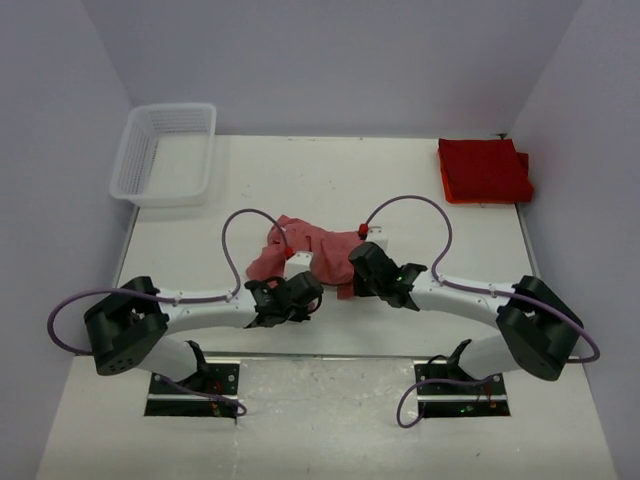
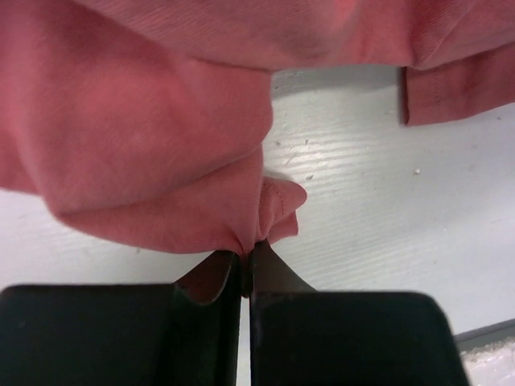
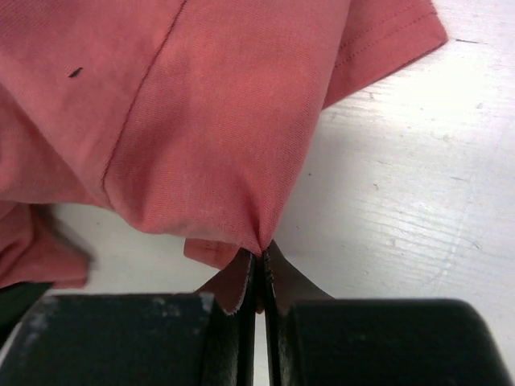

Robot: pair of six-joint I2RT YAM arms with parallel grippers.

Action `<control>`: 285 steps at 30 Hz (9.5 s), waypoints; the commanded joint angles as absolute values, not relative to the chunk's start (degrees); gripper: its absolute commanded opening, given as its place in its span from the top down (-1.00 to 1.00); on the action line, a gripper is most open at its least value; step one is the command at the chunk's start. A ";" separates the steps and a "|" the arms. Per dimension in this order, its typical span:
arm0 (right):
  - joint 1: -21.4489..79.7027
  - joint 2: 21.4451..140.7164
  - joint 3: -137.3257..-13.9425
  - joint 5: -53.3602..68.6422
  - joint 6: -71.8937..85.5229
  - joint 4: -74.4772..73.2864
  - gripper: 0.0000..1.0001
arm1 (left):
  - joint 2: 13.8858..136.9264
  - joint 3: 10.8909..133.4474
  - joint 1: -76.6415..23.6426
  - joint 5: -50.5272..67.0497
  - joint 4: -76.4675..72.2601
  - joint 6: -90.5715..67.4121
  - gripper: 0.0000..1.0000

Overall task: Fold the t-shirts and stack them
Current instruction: Flatten out the tshirt

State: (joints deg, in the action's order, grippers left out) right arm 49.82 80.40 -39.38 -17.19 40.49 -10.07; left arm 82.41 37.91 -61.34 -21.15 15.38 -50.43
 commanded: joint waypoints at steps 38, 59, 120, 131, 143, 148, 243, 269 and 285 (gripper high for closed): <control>39.81 65.04 -112.85 -24.36 8.17 -54.67 1.00 | 64.60 120.40 -62.75 -69.69 72.78 -21.72 1.00; 39.29 64.95 -89.92 -28.65 18.45 -53.70 1.00 | 76.45 90.09 -31.05 -28.94 44.48 -16.34 1.00; 34.12 62.65 -92.03 -41.50 23.02 -54.05 1.00 | 81.63 102.57 -10.55 0.53 34.11 -15.38 1.00; 24.43 85.59 -72.61 -30.59 24.35 -35.96 0.65 | 114.40 96.95 -11.07 -8.25 29.27 -15.90 1.00; 24.96 80.17 -74.27 -32.18 23.38 -38.76 -0.62 | 92.30 78.50 -17.22 -33.31 18.63 -22.67 -0.63; 25.14 75.33 -69.62 -30.06 23.64 -37.62 -0.58 | 88.95 77.26 -23.72 -33.76 25.30 -23.65 -0.72; 20.83 88.33 -63.46 -22.24 24.79 -30.24 1.00 | 81.04 39.99 -40.52 -18.90 13.71 -36.12 -0.45; 20.83 87.89 -62.40 -21.36 24.79 -29.88 1.00 | 88.51 48.78 -55.55 -34.19 25.05 -41.49 -0.23; 20.83 87.01 -61.79 -21.09 24.61 -29.88 1.00 | 93.07 50.89 -55.37 -38.05 25.93 -40.87 -0.22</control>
